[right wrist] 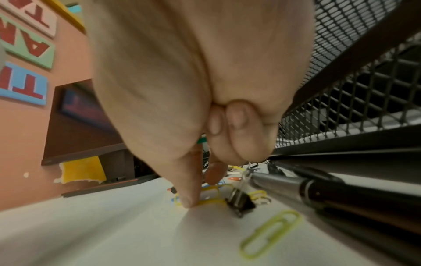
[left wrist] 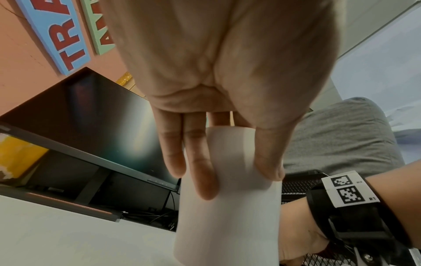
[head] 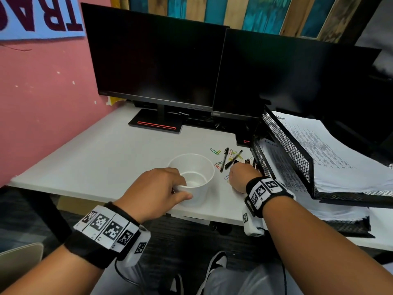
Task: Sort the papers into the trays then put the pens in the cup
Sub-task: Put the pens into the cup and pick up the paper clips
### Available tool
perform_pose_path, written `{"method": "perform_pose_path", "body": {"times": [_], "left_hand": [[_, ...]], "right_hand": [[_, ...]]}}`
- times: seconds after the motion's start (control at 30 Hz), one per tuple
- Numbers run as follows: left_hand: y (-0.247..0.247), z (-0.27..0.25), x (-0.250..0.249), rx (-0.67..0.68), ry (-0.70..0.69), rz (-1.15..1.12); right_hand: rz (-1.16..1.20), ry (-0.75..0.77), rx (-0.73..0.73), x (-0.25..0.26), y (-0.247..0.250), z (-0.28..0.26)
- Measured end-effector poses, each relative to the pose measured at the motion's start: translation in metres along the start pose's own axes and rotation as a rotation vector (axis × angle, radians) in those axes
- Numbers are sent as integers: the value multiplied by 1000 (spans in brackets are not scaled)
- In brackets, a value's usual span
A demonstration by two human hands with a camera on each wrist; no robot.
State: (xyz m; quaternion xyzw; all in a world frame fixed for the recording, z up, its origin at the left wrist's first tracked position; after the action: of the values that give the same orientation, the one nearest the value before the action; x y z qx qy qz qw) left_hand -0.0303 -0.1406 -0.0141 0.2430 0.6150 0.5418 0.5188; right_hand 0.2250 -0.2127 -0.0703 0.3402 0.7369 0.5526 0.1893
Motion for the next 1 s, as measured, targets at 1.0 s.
{"method": "perform_pose_path", "body": {"times": [1.0], "left_hand": [[-4, -2, 2, -34, -4, -55]], "right_hand": [[941, 279, -288, 16, 86, -26]]}}
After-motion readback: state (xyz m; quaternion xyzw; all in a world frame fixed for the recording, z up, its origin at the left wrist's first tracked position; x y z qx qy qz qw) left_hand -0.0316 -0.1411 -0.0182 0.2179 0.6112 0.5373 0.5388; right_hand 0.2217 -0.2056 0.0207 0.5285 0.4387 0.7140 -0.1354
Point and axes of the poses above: each hand's wrist, its own z-axis towards the middle knuckle, its own y-axis out of the back of the hand, x = y × z, the point moved 8 cm from there along z, towards the middle knuckle, and after that the axes turned 6 degrees about x, right-handed, at the moved point
